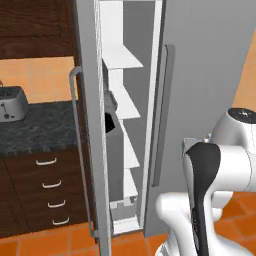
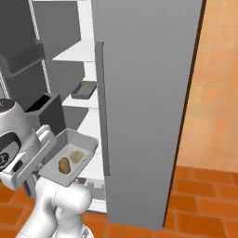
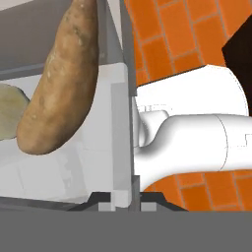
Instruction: Take the meat container that has the shrimp and place it on the second highest rack of the freezer. Then take the vegetable container that has the sweet potato and garlic and place it on the highest rack of the freezer.
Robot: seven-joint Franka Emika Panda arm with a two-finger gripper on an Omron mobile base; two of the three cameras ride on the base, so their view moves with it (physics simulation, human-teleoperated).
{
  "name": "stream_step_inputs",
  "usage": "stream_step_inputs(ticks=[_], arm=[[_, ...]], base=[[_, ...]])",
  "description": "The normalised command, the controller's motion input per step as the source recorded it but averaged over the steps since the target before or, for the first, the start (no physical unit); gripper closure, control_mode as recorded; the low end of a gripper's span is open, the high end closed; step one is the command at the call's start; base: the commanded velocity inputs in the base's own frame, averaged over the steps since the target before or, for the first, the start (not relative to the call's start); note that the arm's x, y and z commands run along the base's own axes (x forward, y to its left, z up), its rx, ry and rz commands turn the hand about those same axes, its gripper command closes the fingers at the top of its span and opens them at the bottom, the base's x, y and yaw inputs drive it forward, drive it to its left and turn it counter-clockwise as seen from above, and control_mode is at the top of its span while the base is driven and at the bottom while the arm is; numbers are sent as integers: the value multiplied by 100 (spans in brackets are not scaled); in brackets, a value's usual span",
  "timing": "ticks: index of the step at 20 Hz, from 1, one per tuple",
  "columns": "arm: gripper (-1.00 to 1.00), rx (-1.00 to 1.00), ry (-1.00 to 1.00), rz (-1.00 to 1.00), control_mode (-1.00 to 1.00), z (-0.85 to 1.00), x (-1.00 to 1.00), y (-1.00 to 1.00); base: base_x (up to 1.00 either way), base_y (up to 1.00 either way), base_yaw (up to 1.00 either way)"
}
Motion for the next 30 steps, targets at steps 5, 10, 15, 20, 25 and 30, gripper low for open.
stream_step_inputs(ticks=[5,10,15,20,25,30], arm=[[100,0,0,0,100,0,0,0],[100,0,0,0,100,0,0,0],[100,0,0,0,100,0,0,0],[100,0,0,0,100,0,0,0],[100,0,0,0,100,0,0,0],[100,0,-10,5,-100,0,5,-2]], base=[[42,-44,56],[46,-48,53],[25,-57,48],[25,-62,42],[33,-45,36],[24,-25,25]])
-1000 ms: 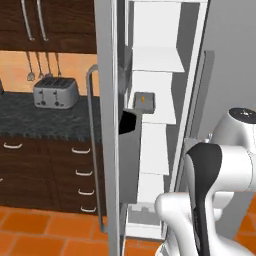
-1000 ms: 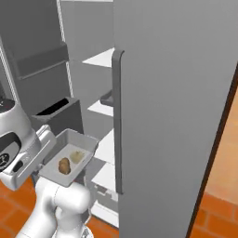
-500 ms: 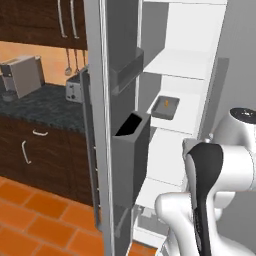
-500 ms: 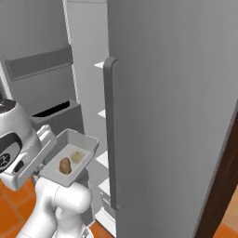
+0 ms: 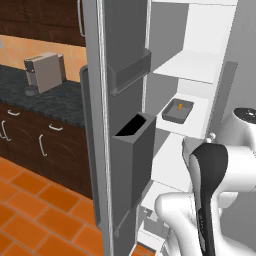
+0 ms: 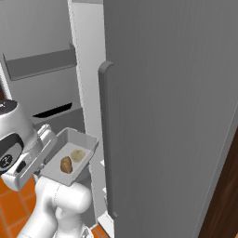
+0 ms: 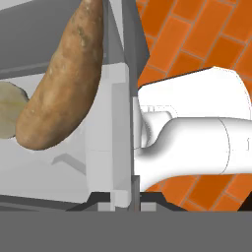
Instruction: Take the meat container that has the shrimp and place it on the second highest rack of the freezer. Then take the vegetable container that has the sweet potato and garlic and place it on the highest rack of the freezer.
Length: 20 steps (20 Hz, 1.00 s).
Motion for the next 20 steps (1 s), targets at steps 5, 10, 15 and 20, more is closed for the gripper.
stream_step_inputs(ticks=[5,10,15,20], arm=[[100,-2,-49,11,-100,31,1,6],[100,-2,-14,-4,-100,64,6,22],[100,0,-1,-6,-100,43,43,0],[100,-7,-9,-6,-100,36,64,1]], base=[[0,0,0],[0,0,0],[0,0,0],[0,0,0]])
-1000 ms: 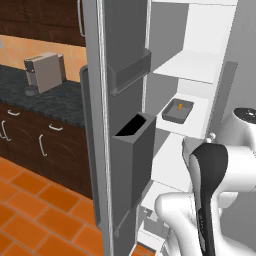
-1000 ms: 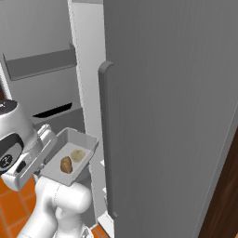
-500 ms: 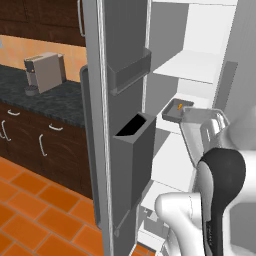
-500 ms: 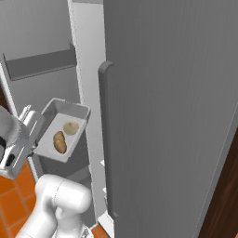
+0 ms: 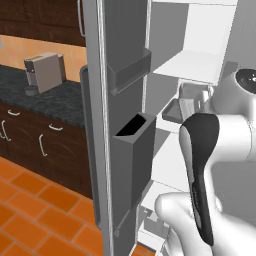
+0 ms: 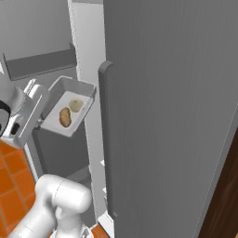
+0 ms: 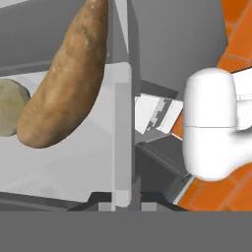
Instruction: Take the meat container that has the shrimp and place it on the second highest rack of the freezer. Then take the vegetable container that has the sweet potato and garlic and place it on the highest rack of the freezer.
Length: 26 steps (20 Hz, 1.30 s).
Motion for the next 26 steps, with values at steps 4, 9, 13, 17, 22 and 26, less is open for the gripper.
stream_step_inputs(ticks=[4,9,13,17,22,26], arm=[[100,-20,-25,-2,-100,19,62,0],[100,-7,-19,0,-100,17,82,0],[100,0,-9,-2,-100,36,94,-2],[100,0,-6,-12,-100,36,83,-23],[100,0,0,-3,-100,26,88,-44],[100,1,0,0,-100,21,90,-43]], base=[[0,0,0],[0,0,0],[0,0,0],[0,0,0],[0,0,0],[0,0,0]])
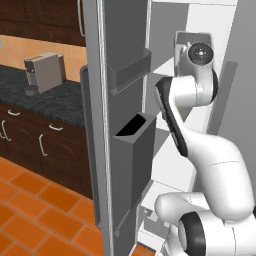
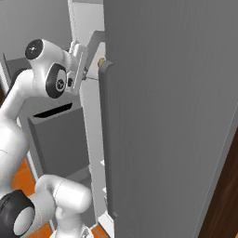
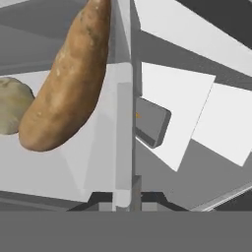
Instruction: Take the meat container that has the shrimp and place it on the second highest rack of the freezer. Then take the vegetable container that has the sweet potato and garlic and place it on the highest rack of the freezer.
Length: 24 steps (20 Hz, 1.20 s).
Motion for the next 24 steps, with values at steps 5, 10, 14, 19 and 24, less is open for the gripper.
stream_step_inputs(ticks=[5,10,14,19,24], arm=[[100,0,0,0,-100,1,93,-30],[100,0,1,0,-100,1,100,-9],[100,7,13,-1,-100,0,99,-32],[100,9,5,0,-100,0,95,-47],[100,2,7,-5,-100,-30,82,-15]], base=[[0,0,0],[0,0,0],[0,0,0],[0,0,0],[0,0,0]])
